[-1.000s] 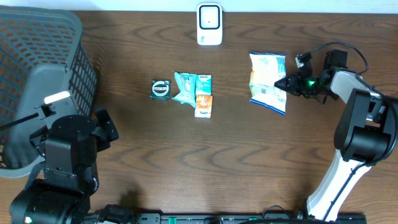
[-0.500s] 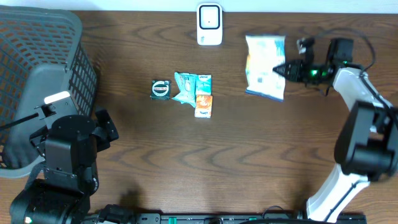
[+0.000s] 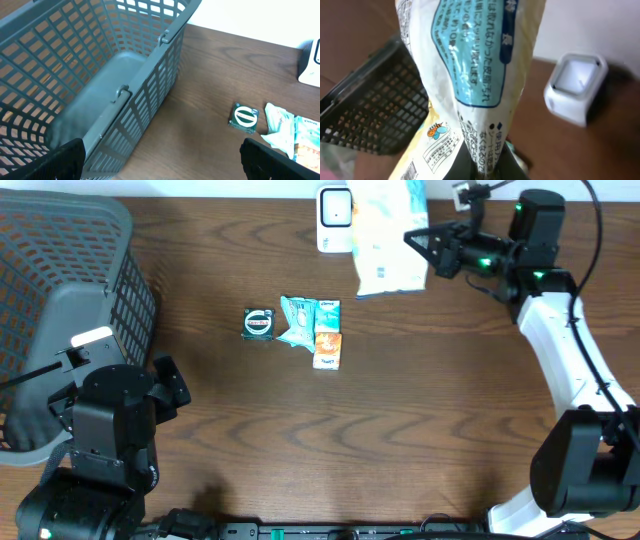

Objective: Scan the item barcode

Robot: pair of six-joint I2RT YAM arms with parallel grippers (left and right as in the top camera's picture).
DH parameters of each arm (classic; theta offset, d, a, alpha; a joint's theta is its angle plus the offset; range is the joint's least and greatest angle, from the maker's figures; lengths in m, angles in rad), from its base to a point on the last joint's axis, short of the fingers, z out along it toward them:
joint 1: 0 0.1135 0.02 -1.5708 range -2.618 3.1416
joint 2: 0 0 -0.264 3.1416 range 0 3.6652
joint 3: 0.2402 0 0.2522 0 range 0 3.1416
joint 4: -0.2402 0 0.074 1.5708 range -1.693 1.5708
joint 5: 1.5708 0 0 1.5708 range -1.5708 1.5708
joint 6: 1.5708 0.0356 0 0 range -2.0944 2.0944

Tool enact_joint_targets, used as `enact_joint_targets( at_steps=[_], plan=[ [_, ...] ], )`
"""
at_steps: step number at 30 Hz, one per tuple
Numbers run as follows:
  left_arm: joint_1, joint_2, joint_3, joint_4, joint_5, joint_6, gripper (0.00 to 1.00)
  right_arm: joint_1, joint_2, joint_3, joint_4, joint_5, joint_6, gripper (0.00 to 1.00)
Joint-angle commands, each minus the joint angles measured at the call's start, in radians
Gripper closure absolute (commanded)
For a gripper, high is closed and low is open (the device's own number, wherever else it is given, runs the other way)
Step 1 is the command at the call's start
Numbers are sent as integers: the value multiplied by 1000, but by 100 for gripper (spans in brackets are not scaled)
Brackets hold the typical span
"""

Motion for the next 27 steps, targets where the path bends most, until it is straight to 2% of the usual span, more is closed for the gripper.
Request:
enact_joint_targets(
  at_steps=[1, 7, 10, 16, 27],
  plan=[
    [2, 0, 10, -2, -9, -2, 2, 54, -15, 15, 102, -34, 38, 99],
    [2, 0, 10, -2, -9, -2, 2, 103, -15, 15, 309, -16, 62, 99],
    [2, 0, 10, -2, -9, -2, 2, 105, -15, 14, 303, 68, 138, 99],
    [2, 0, 10, -2, -9, -2, 2, 106, -15, 14, 280, 66, 185, 99],
    [2, 0, 10, -2, -9, -2, 2, 105, -15, 14, 164, 68, 188, 99]
  ],
)
